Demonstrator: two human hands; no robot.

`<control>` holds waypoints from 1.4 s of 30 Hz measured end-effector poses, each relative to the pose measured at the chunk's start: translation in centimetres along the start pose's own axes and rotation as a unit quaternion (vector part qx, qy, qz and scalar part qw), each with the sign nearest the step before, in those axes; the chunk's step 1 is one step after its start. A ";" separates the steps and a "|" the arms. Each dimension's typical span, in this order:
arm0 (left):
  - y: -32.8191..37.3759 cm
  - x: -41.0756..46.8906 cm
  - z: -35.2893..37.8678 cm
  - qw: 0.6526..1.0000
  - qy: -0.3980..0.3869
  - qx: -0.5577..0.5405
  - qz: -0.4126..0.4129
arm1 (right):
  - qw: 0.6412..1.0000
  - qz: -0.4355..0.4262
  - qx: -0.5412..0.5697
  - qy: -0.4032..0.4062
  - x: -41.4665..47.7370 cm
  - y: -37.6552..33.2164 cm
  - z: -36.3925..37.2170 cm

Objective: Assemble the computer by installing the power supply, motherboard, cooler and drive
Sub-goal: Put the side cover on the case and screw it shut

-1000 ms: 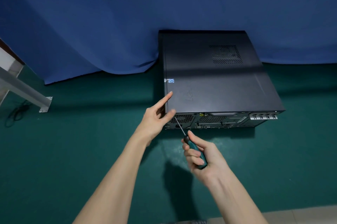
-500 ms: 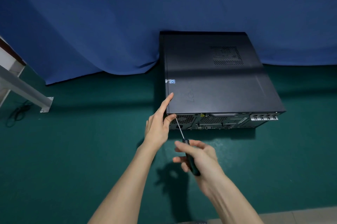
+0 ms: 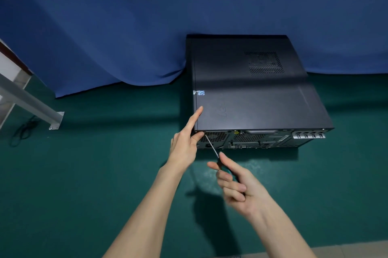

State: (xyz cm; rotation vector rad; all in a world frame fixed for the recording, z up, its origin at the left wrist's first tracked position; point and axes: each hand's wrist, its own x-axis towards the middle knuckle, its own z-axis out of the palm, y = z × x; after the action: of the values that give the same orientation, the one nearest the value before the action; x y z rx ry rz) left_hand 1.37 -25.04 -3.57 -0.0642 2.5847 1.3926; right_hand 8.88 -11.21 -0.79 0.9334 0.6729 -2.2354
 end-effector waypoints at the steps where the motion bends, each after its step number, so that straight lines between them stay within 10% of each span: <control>1: 0.0 -0.1 0.1 1.000 0.004 0.005 -0.004 | 1.000 -0.001 0.016 -0.008 0.1 0.2 -0.1; 10: 0.0 0.0 0.5 1.000 0.022 -0.006 -0.018 | 0.905 -0.295 -0.232 0.201 0.8 1.6 -0.2; 16: -0.4 0.4 0.3 1.000 0.012 -0.016 0.003 | 0.993 -0.074 0.045 0.085 0.6 1.3 0.6; 21: -0.5 0.5 0.6 1.000 0.020 -0.007 0.006 | 0.979 -0.009 0.201 0.020 1.3 2.5 0.9; 42: 1.8 -0.5 -0.4 0.996 0.041 0.082 -0.011 | 0.960 -0.197 -0.169 0.104 -4.1 -2.6 -1.8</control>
State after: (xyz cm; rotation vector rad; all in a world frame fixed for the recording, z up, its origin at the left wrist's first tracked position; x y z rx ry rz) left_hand 1.52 -24.35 -1.78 -0.1266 2.7466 1.1887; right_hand 10.16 -6.91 1.70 0.9257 1.3962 -2.2624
